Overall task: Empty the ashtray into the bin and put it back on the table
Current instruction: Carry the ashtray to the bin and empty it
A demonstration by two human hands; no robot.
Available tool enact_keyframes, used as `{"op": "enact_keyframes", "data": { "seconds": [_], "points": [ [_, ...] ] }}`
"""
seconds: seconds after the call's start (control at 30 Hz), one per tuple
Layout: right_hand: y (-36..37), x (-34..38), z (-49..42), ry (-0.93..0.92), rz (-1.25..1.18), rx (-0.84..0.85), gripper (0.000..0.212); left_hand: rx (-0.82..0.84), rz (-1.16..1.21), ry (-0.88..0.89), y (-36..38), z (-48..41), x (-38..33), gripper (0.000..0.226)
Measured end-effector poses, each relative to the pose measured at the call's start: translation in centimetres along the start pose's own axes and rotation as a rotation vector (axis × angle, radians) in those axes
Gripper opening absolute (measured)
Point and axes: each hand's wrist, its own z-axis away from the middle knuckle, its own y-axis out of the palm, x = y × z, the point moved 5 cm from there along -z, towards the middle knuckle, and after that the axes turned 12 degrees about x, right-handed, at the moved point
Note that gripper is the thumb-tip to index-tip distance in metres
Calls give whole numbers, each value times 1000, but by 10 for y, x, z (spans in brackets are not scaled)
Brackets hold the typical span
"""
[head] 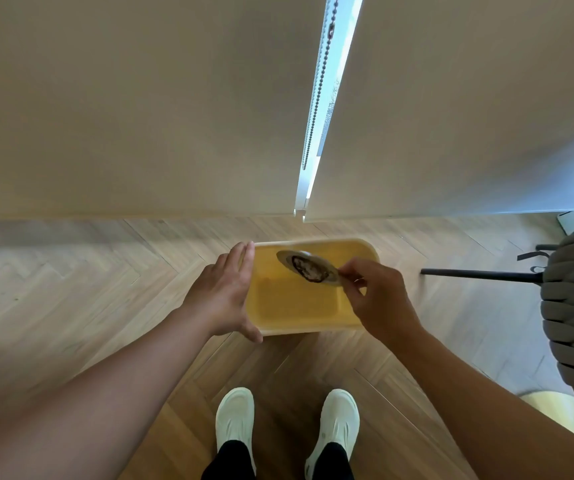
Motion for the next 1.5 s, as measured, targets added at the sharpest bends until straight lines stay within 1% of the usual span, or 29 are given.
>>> {"op": "enact_keyframes", "data": {
  "seconds": [0.1, 0.17, 0.27, 0.37, 0.5, 0.57, 0.77, 0.9, 1.0, 1.1, 1.2, 1.27, 1.4, 1.5],
  "points": [
    [13, 15, 12, -262, 366, 64, 5, -4, 1, 3, 1, 0, 1, 160],
    [24, 18, 21, -359, 557, 85, 14, -4, 6, 3, 2, 0, 1, 160],
    [30, 16, 29, -392, 606, 52, 22, -4, 8, 5, 2, 0, 2, 160],
    [27, 13, 30, -366, 593, -12, 20, -4, 9, 7, 2, 0, 2, 160],
    [20, 15, 29, -319, 561, -34, 17, -6, 2, 3, 4, 1, 3, 160],
    [17, 15, 29, -262, 504, -31, 14, -8, 1, -1, 4, 1, 3, 160],
    [8, 2, 28, 6, 199, -56, 10, -7, -7, -5, 3, 1, 1, 160],
    [2, -13, 28, 246, -81, -93, 8, -5, 9, -3, 4, 4, 1, 158],
    [3, -27, 28, 444, -326, -41, 9, -27, 24, 6, 3, 5, 1, 154],
    [6, -32, 29, 566, -559, -22, 10, -67, 37, 7, 1, 6, 1, 147],
    [9, -31, 30, 631, -687, 8, 13, -124, 29, 19, -3, 8, -1, 137],
    [11, -30, 30, 660, -767, 38, 10, -167, 30, 41, -6, 9, -5, 128],
    [16, -29, 29, 699, -872, 81, 12, -260, 73, 142, -10, 12, -17, 104],
    [22, -25, 29, 716, -957, 141, 13, -229, 204, 203, -7, 13, -26, 90]
  ]
}}
